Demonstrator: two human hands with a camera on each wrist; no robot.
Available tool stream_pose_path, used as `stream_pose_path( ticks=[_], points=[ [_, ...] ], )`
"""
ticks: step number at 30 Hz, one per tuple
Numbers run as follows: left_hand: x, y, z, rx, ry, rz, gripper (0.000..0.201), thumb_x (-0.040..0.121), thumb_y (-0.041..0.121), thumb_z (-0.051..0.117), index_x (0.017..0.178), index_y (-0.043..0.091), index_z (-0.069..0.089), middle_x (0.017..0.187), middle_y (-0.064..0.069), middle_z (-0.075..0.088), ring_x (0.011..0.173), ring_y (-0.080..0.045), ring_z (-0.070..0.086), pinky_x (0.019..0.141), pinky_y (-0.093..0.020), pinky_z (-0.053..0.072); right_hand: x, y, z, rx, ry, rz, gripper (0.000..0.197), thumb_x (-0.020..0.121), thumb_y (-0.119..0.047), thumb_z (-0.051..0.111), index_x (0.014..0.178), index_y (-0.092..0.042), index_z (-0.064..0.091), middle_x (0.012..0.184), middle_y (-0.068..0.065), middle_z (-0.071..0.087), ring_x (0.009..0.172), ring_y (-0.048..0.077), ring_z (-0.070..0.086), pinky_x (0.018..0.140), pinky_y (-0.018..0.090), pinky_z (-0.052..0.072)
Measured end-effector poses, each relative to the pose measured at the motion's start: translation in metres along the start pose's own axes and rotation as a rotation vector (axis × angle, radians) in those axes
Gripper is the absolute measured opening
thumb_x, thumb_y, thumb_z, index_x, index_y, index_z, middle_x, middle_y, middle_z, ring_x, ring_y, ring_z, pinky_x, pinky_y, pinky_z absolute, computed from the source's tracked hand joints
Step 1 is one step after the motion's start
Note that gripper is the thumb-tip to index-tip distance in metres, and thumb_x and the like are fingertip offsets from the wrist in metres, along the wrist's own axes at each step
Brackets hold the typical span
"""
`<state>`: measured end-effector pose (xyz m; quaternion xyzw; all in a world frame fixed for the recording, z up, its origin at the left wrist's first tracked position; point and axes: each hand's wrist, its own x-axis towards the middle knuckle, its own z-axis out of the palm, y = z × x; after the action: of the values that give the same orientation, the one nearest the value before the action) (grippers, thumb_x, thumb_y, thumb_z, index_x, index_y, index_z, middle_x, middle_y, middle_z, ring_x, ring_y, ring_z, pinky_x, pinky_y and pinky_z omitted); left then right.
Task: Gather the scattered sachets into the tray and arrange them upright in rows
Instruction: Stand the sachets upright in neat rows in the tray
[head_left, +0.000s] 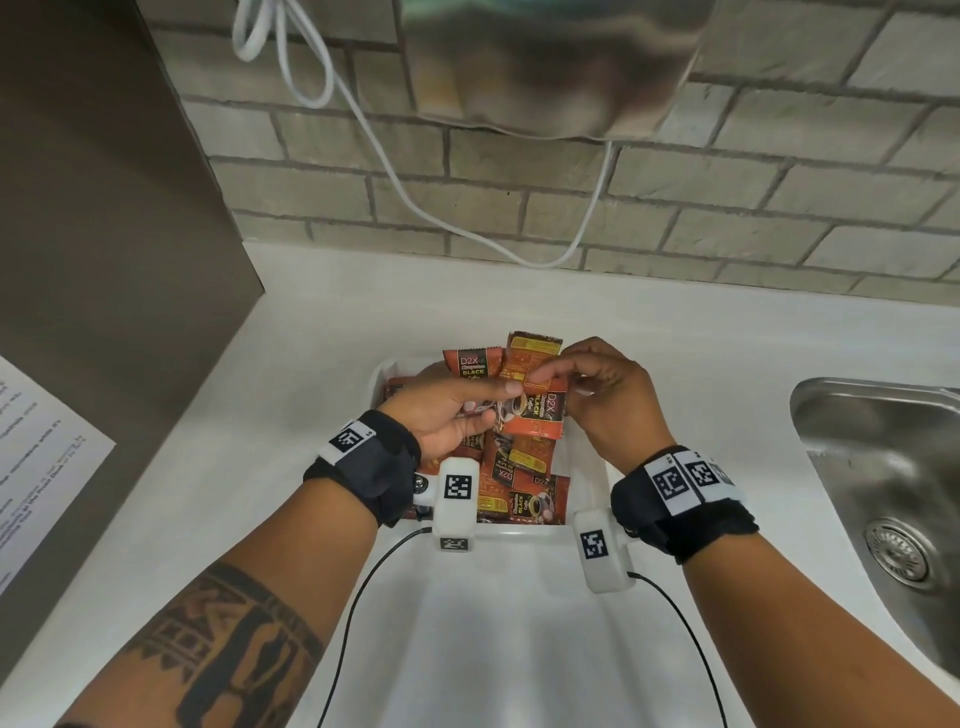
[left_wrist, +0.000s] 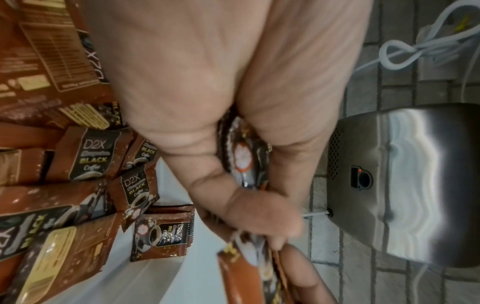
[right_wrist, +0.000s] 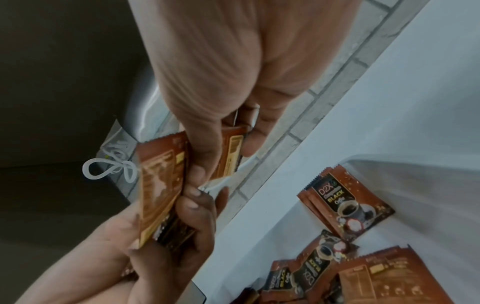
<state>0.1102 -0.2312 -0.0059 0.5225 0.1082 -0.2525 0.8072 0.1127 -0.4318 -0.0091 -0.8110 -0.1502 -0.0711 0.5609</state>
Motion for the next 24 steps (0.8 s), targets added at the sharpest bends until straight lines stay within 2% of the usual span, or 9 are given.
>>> stream_pose_path(
  ticks=[4, 10, 12, 14, 16, 18, 21, 23, 24],
  points=[
    [-0.001, 0.003, 0.001, 0.039, 0.0, 0.008, 0.015, 0.089, -0.002, 0.069, 0.102, 0.005, 0.07, 0.085, -0.005, 0.074, 0.057, -0.007, 0.064, 0.045, -0.013, 0.047, -0.001, 0.006, 0.006, 0.041, 0.005, 0.012, 0.045, 0.078, 0.019, 0.069, 0.085, -0.025, 0.077, 0.093, -0.005, 0.063, 0.088, 0.012, 0.064, 0.079, 0.027, 0.057],
    [-0.001, 0.002, -0.005, 0.102, 0.032, -0.004, 0.013, 0.089, 0.002, 0.07, 0.1, 0.009, 0.072, 0.103, -0.01, 0.072, 0.067, -0.009, 0.064, 0.046, -0.013, 0.045, -0.001, 0.009, 0.006, 0.226, -0.124, 0.135, 0.053, 0.081, 0.025, 0.048, 0.092, -0.02, 0.074, 0.105, 0.006, 0.072, 0.103, 0.023, 0.069, 0.086, 0.044, 0.058],
    [0.0, 0.001, -0.007, 0.127, 0.056, 0.001, 0.013, 0.088, 0.002, 0.072, 0.098, 0.009, 0.072, 0.101, -0.011, 0.071, 0.071, -0.012, 0.064, 0.048, -0.014, 0.045, -0.001, 0.005, 0.006, 0.357, -0.126, 0.216, 0.036, 0.082, 0.016, 0.051, 0.095, -0.012, 0.071, 0.103, 0.012, 0.072, 0.099, 0.026, 0.069, 0.083, 0.043, 0.057],
    [0.0, 0.0, -0.006, 0.163, 0.063, 0.022, 0.019, 0.086, 0.002, 0.074, 0.104, 0.009, 0.071, 0.102, -0.01, 0.072, 0.079, -0.015, 0.066, 0.051, -0.016, 0.047, 0.0, 0.002, 0.009, 0.384, -0.062, 0.264, 0.017, 0.082, -0.006, 0.063, 0.095, -0.015, 0.067, 0.097, 0.014, 0.07, 0.091, 0.028, 0.068, 0.081, 0.047, 0.055],
    [0.0, -0.002, -0.005, 0.207, 0.042, 0.057, 0.03, 0.086, 0.003, 0.075, 0.114, 0.011, 0.07, 0.107, -0.009, 0.074, 0.087, -0.017, 0.068, 0.054, -0.018, 0.048, 0.003, 0.001, 0.014, 0.338, 0.013, 0.298, 0.029, 0.076, -0.022, 0.078, 0.098, -0.02, 0.06, 0.089, 0.016, 0.065, 0.082, 0.029, 0.065, 0.077, 0.049, 0.055],
    [-0.001, -0.004, -0.003, 0.226, 0.022, 0.066, 0.033, 0.085, 0.003, 0.076, 0.117, 0.012, 0.07, 0.11, -0.009, 0.075, 0.092, -0.018, 0.068, 0.058, -0.02, 0.048, 0.006, 0.001, 0.017, 0.3, 0.051, 0.336, 0.042, 0.076, -0.021, 0.083, 0.108, -0.023, 0.055, 0.088, 0.02, 0.06, 0.078, 0.03, 0.063, 0.074, 0.053, 0.055],
    [-0.003, -0.006, -0.004, 0.22, -0.029, 0.091, 0.037, 0.085, 0.003, 0.076, 0.121, 0.009, 0.069, 0.119, -0.012, 0.073, 0.104, -0.027, 0.067, 0.077, -0.03, 0.048, 0.007, 0.002, 0.019, 0.266, 0.043, 0.366, 0.045, 0.081, -0.024, 0.08, 0.12, -0.023, 0.058, 0.105, 0.03, 0.062, 0.092, 0.039, 0.068, 0.085, 0.054, 0.055],
    [-0.003, -0.008, -0.006, 0.224, -0.052, 0.114, 0.04, 0.084, 0.004, 0.077, 0.123, 0.006, 0.068, 0.122, -0.015, 0.071, 0.112, -0.033, 0.066, 0.087, -0.038, 0.046, 0.007, 0.0, 0.02, 0.292, 0.034, 0.376, 0.039, 0.083, -0.022, 0.078, 0.118, -0.017, 0.063, 0.102, 0.024, 0.067, 0.096, 0.037, 0.07, 0.087, 0.053, 0.057],
    [-0.003, -0.008, -0.008, 0.225, -0.059, 0.119, 0.041, 0.084, 0.003, 0.077, 0.124, 0.005, 0.067, 0.122, -0.016, 0.071, 0.113, -0.034, 0.067, 0.086, -0.035, 0.049, 0.007, -0.002, 0.02, 0.32, 0.039, 0.382, 0.033, 0.086, -0.017, 0.076, 0.116, -0.011, 0.064, 0.098, 0.018, 0.07, 0.095, 0.034, 0.071, 0.086, 0.052, 0.058]
  ],
)
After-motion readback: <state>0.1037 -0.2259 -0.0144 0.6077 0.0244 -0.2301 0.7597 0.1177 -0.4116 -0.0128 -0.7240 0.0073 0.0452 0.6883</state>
